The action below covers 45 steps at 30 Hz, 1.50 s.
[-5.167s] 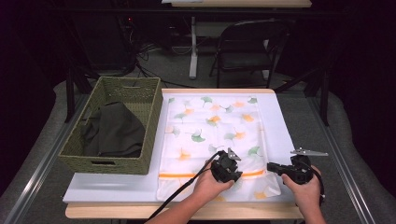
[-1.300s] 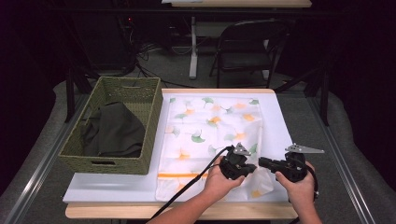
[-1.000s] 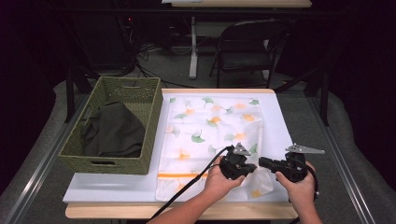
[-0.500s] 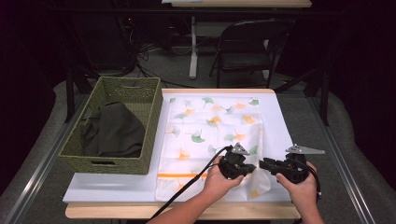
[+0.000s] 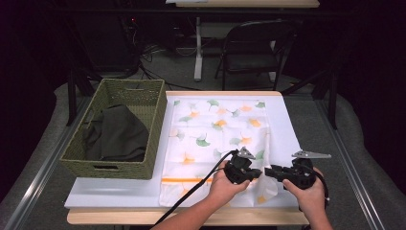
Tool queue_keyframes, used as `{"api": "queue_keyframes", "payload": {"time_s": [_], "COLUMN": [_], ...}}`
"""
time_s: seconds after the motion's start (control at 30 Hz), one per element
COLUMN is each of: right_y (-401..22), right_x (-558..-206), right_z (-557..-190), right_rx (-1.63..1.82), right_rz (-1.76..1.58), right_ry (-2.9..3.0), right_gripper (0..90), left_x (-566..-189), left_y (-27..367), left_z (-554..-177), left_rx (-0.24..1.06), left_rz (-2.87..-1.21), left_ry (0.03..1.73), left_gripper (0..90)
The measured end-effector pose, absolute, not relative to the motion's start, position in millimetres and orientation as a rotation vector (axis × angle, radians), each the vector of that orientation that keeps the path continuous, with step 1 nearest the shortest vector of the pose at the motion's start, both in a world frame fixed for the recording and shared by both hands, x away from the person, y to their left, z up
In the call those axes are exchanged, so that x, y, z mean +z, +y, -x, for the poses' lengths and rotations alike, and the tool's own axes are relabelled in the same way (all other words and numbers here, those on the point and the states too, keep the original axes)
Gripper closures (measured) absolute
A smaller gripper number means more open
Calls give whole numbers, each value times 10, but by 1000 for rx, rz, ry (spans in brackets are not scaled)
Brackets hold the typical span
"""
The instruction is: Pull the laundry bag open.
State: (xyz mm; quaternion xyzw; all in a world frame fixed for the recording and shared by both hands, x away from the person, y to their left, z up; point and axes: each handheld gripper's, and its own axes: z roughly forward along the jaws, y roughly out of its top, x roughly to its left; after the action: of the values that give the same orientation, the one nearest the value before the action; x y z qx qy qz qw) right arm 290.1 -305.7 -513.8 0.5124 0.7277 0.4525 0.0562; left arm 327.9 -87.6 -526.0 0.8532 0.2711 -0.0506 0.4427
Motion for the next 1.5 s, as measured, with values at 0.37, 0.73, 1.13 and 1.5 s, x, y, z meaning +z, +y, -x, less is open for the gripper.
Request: {"api": "queue_keyframes", "payload": {"time_s": [0.37, 0.73, 1.13, 1.5], "right_y": [-3055, -3056, -3027, -3020], "right_x": [-5148, -5143, -5174, -5158], "right_z": [-2908, -2900, -2912, -2900], "right_rx": [1376, 1392, 1392, 1386], "right_rz": [-1561, -1558, -1540, -1531], "right_ry": [2235, 2248, 2269, 2272], "right_gripper": [716, 803, 781, 830], "left_x": [-5268, -5275, -5278, -5282], "left_y": [-882, -886, -862, -853], "left_z": [-3293, -3308, -3342, -3351], "left_rx": [-164, -195, -243, -258], "left_rz": [-2124, -2118, -2122, -2122], "left_ry": [690, 698, 697, 687], "left_gripper": [895, 895, 895, 897]}}
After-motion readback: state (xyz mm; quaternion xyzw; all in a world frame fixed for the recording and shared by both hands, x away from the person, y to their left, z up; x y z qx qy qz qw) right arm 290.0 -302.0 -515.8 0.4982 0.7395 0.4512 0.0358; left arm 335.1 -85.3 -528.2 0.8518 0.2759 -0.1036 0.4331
